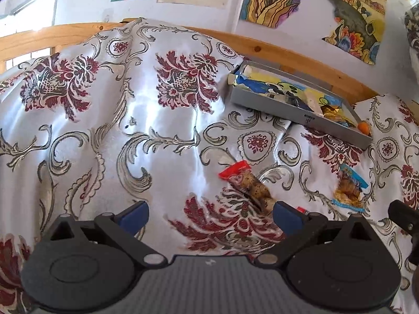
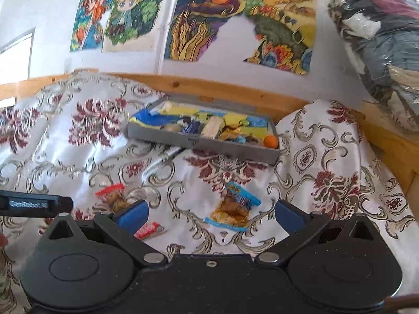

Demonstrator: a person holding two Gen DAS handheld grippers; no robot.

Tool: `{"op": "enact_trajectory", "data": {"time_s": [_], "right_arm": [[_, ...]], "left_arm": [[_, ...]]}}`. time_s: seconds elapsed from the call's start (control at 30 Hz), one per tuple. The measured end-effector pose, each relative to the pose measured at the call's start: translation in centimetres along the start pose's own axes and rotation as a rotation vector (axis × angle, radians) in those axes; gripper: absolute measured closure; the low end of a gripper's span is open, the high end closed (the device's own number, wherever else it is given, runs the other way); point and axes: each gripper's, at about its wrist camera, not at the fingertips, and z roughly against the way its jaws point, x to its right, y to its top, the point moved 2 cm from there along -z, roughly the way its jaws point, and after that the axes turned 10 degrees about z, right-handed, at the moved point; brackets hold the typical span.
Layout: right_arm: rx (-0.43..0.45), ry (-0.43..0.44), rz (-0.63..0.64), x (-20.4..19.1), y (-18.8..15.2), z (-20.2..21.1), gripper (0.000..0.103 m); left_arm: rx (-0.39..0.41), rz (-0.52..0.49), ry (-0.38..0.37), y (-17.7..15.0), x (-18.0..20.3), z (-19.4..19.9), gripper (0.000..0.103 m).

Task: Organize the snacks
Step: 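Move both tools back toward the quail egg bag and blue packet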

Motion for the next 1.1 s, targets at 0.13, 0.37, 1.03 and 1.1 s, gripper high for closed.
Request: {"op": "enact_trajectory", "data": {"time_s": [0.13, 0.37, 1.03, 1.1], "right_arm": [[0.003, -0.015, -0.032, 0.5, 0.1, 0.0, 0.001], [-0.005, -0.033, -0.12, 1.5, 0.3, -0.1, 0.001], [-0.058, 0.015, -0.132, 2.4, 2.2, -3.8, 0.001], [-0.061, 0.016, -0.122, 2.8, 2.5, -4.6, 0.001]], "left_arm": [[0.016, 0.008, -0.002, 0.4, 1.0, -0.3, 0.001], [0.037, 0.043, 0.009, 0.8, 2.5, -1.6, 0.001], [0.013, 0.021, 0.029, 0.3, 4.1, -4.4, 0.001], [0.008, 0.017, 0.033, 0.2, 4.4, -5.0, 0.001]]}}
